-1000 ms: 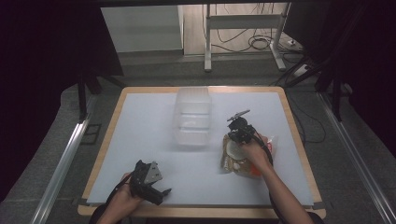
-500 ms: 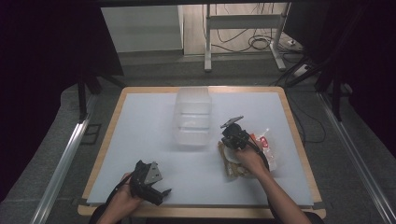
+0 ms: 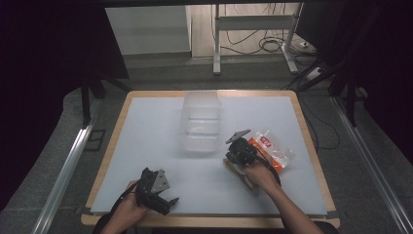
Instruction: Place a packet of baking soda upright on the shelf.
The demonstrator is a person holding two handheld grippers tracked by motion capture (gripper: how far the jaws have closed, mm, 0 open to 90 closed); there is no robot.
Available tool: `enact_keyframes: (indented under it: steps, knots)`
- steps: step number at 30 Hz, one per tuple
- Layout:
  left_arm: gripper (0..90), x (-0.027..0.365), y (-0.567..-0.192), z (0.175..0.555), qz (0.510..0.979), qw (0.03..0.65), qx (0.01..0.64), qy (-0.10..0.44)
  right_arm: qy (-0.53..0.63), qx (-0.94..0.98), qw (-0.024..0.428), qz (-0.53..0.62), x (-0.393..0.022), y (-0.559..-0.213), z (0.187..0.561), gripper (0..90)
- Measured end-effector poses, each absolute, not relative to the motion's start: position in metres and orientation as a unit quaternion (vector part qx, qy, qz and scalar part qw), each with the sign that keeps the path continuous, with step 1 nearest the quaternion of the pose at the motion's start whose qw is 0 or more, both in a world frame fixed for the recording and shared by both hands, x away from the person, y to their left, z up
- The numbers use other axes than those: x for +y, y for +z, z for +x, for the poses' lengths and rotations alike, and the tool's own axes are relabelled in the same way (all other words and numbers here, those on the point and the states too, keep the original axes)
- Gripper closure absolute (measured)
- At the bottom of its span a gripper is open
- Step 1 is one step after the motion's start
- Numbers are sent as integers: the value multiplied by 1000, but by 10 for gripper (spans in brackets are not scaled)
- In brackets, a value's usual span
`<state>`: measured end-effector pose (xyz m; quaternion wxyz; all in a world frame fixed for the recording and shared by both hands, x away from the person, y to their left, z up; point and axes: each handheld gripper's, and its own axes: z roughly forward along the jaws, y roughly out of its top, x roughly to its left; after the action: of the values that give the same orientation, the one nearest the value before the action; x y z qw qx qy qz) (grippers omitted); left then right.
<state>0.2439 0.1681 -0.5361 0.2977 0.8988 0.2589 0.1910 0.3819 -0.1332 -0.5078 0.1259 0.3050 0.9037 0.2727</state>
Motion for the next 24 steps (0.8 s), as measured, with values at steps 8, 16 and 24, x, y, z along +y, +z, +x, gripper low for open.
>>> enact_keyframes:
  steps: [8,16,24]
  knots:
    - [0,169,-536,244,898,300,260,191,287,898,126,308,-141,-495,385,736]
    - [0,168,-536,244,898,298,259,192,299,885,141,328,-174,-477,391,597]
    - [0,168,-536,244,898,298,261,191,307,869,160,353,-212,-463,394,497]
